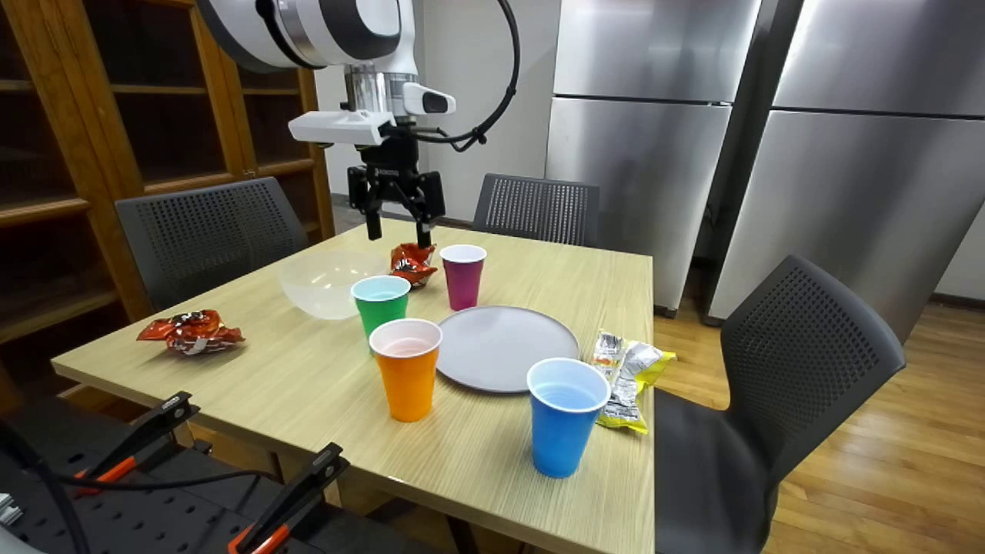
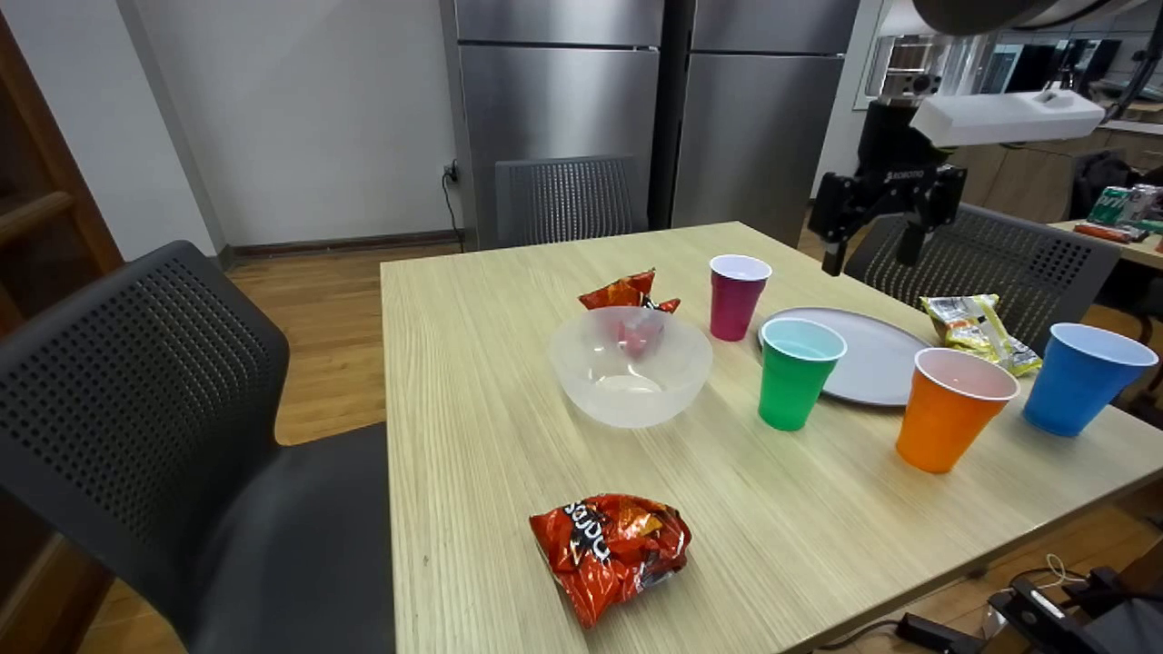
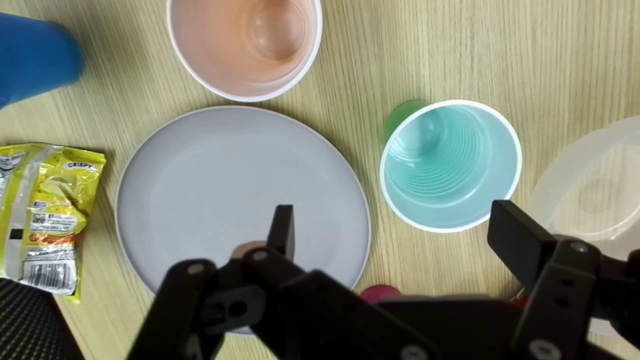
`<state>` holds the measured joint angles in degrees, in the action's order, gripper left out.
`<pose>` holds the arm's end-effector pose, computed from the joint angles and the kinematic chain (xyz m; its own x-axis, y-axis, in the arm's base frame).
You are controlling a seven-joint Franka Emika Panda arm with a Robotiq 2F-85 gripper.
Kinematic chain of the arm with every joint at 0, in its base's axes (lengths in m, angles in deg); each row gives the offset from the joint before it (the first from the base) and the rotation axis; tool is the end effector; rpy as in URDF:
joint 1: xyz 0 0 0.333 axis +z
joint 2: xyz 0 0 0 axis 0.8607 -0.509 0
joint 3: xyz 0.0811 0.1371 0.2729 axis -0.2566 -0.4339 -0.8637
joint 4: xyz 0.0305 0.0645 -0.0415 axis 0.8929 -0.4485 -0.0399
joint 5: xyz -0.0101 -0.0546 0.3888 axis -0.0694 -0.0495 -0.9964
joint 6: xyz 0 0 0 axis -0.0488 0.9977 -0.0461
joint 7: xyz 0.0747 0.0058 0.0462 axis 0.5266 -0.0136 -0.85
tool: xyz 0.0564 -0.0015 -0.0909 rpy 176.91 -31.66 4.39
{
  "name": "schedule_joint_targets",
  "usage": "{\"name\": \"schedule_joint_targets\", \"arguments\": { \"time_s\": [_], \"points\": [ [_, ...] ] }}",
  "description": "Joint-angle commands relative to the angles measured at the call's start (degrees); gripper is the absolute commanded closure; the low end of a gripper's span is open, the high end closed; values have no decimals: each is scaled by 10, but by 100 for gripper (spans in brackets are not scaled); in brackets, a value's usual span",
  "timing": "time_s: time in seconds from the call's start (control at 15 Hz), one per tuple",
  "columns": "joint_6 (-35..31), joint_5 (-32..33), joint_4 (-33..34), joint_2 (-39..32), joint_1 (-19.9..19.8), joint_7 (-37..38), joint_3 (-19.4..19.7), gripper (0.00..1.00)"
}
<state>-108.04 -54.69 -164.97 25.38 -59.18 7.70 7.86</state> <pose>0.4888 -0.0258 0.2715 0.9946 -0.1036 0.0037 -0.1036 -0.9924 0.0669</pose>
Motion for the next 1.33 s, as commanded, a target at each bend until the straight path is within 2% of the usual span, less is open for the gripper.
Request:
{"name": "schedule_joint_targets", "arguments": {
  "time_s": [0.0,0.53,1.27],
  "points": [
    [-13,3,29,-48,6,30,-10,0],
    [-17,17,82,-128,33,92,2,0],
    [0,10,145,-209,51,117,22,0]
  ]
}}
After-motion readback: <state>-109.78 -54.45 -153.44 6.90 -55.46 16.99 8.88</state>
